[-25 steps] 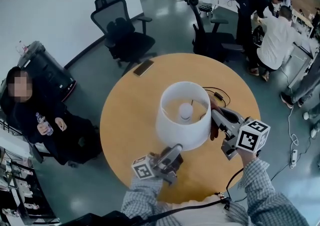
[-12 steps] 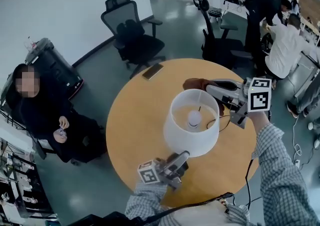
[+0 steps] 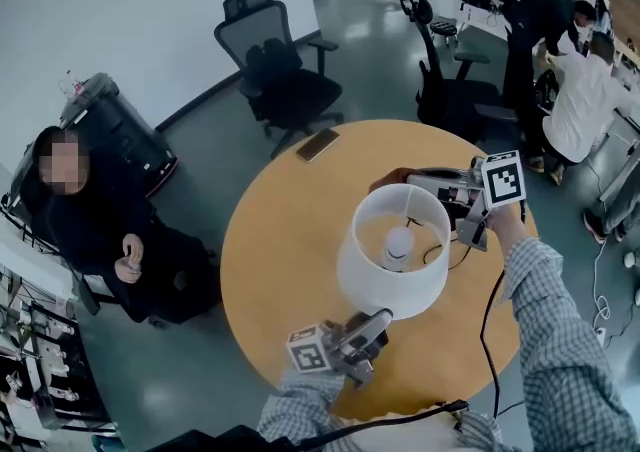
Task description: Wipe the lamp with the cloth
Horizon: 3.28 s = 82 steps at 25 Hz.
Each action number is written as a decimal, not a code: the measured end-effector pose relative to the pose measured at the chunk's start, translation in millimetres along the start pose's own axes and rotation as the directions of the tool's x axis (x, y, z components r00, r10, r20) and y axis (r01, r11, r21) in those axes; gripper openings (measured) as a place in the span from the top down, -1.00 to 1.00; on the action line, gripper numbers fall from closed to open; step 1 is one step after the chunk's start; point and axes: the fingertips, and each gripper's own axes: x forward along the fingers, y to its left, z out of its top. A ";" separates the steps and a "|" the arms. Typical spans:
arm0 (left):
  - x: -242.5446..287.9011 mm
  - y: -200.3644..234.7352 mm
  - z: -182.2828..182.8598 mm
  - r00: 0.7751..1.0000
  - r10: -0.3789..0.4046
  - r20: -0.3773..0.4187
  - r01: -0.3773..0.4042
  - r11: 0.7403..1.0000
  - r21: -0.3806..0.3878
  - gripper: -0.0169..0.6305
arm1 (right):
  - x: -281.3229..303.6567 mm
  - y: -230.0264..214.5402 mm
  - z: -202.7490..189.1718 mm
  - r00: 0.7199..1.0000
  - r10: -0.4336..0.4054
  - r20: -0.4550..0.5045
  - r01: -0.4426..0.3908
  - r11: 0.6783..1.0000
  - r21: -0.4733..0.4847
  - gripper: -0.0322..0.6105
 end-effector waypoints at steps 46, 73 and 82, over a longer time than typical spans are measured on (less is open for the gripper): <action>0.1 5.7 4.7 1.000 -0.002 0.013 0.002 1.000 0.014 0.55 | 67.8 203.3 -87.2 0.912 -0.364 0.191 0.407 0.730 -0.549 0.72; -7.1 5.6 9.2 1.000 0.003 0.025 -0.004 1.000 0.024 0.57 | -23.1 215.5 -73.0 0.808 -0.449 0.381 0.584 0.694 -0.420 0.73; -4.3 6.2 15.0 0.997 -0.018 0.074 0.015 0.999 0.031 0.63 | -142.7 170.3 -103.4 0.625 -0.637 0.451 0.769 0.600 -0.218 0.73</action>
